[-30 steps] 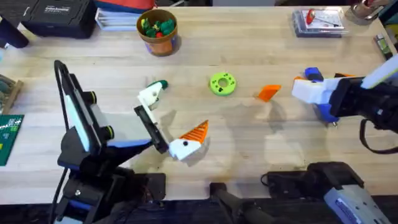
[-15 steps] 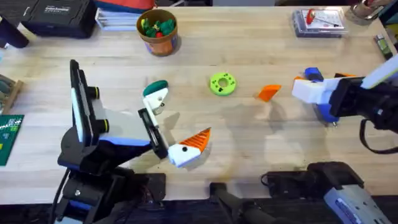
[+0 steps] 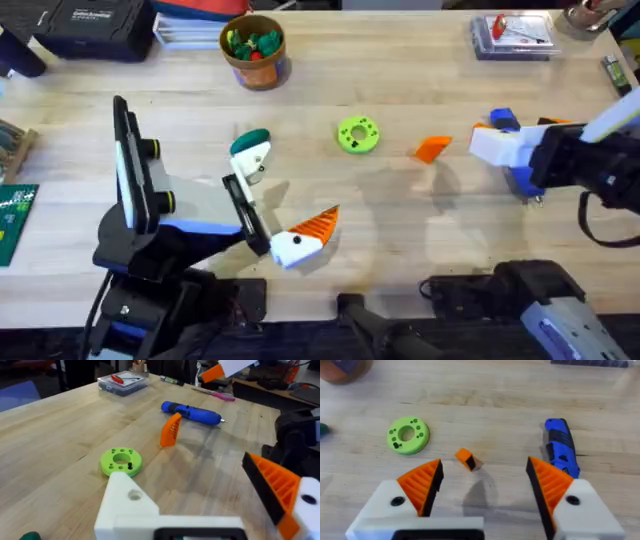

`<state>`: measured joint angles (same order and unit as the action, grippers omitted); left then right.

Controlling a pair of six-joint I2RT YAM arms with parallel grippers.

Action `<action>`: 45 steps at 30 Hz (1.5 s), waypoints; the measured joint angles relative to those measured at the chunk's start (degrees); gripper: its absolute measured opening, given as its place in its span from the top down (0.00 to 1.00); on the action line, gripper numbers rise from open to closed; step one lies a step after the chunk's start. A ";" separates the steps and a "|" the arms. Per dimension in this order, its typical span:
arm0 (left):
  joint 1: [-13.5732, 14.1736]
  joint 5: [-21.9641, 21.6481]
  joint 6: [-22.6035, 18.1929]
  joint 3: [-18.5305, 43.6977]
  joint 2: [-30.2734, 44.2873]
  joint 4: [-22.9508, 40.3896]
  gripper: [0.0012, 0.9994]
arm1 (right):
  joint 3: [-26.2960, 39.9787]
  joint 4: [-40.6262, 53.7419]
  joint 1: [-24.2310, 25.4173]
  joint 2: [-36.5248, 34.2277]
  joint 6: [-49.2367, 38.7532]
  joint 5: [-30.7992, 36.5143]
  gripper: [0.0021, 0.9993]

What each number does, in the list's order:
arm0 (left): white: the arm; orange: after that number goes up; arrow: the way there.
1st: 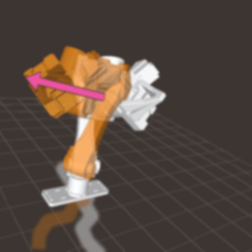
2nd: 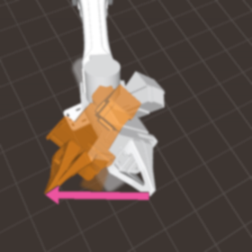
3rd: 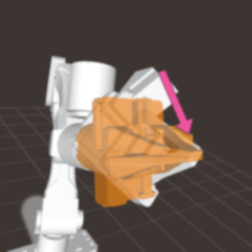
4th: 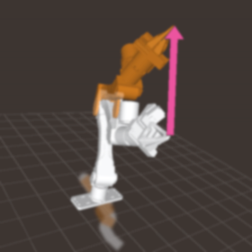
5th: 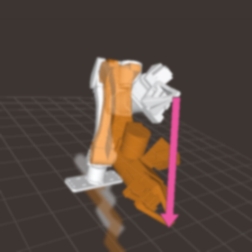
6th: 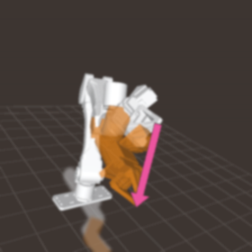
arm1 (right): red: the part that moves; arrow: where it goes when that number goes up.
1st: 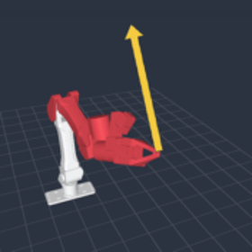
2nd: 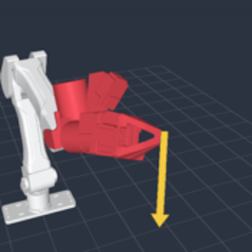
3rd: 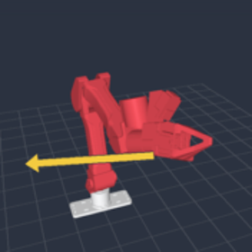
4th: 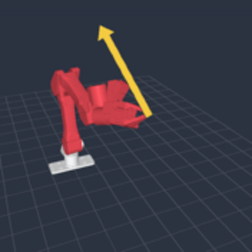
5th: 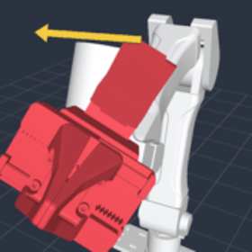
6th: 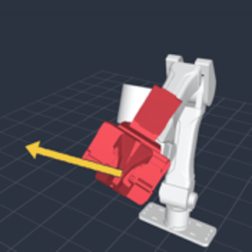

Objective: Pick up the gripper from the table and insert it into the empty holder that is missing its gripper. Then pick up a screw, insert it into the mounting hole, and use the screwdriver to tighten it. Finally, clean up the table by picking up the vegetable and placing it into the bucket.

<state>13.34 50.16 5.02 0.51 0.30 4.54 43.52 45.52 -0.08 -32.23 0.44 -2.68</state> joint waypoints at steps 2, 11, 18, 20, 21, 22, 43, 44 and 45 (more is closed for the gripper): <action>0.00 0.02 0.02 0.00 0.00 0.02 0.01 | 0.00 0.00 0.00 -0.02 -0.01 0.00 0.01; 0.00 0.04 0.15 0.00 0.00 0.01 0.01 | 0.00 0.00 0.00 0.00 -0.01 -0.01 0.01; 0.00 0.04 0.15 0.00 0.01 0.02 0.01 | 0.00 -0.63 0.00 -1.13 0.59 -1.35 0.01; 0.00 0.04 0.15 0.00 0.00 0.02 0.01 | 0.00 -0.50 0.00 -3.32 -0.29 -2.48 0.01; 0.00 0.04 0.15 0.00 0.01 0.01 0.01 | 0.02 -0.12 0.00 -4.71 -1.00 -3.21 0.01; 0.00 0.04 0.15 0.00 0.00 0.02 0.01 | 0.17 0.80 0.00 -6.42 -1.89 -3.89 0.01; 0.00 0.06 0.17 0.00 0.00 0.02 0.01 | 14.71 8.75 -7.72 -48.07 -35.49 -1.10 0.01; 0.00 0.07 0.17 0.00 0.00 0.02 0.01 | 14.71 8.26 -7.74 -48.93 -36.27 -0.59 0.01; 0.00 0.06 0.17 0.00 0.00 0.02 0.01 | 14.71 7.80 -7.74 -49.55 -36.87 -0.17 0.01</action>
<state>13.34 50.22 5.19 0.51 0.30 4.56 58.24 53.31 -7.81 -81.78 -36.43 -2.85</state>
